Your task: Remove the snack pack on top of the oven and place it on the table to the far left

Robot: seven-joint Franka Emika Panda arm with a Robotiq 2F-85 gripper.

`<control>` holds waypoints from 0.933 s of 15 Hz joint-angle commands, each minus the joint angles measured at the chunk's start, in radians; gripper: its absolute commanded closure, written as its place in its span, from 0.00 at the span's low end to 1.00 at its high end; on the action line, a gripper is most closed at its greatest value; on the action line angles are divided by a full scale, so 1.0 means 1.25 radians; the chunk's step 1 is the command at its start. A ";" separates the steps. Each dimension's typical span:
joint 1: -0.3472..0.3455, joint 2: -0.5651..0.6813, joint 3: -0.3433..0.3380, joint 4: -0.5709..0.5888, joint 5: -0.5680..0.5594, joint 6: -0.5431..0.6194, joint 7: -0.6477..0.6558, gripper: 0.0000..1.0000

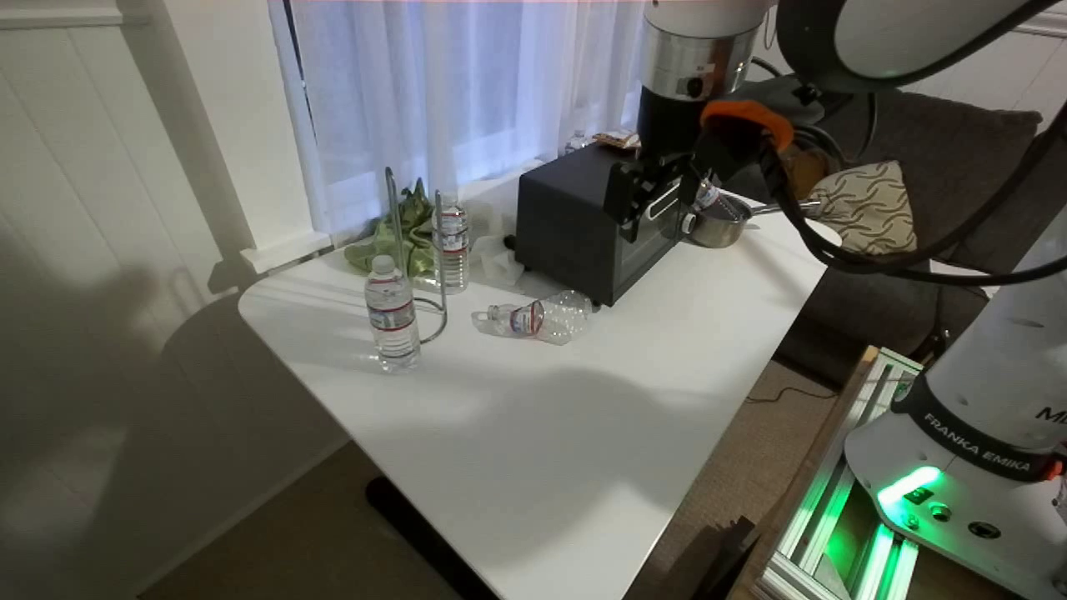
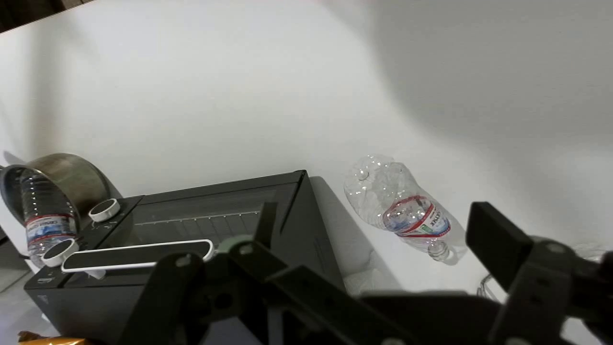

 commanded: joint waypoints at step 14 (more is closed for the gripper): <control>-0.035 0.038 -0.189 0.025 -0.057 0.018 -0.005 0.00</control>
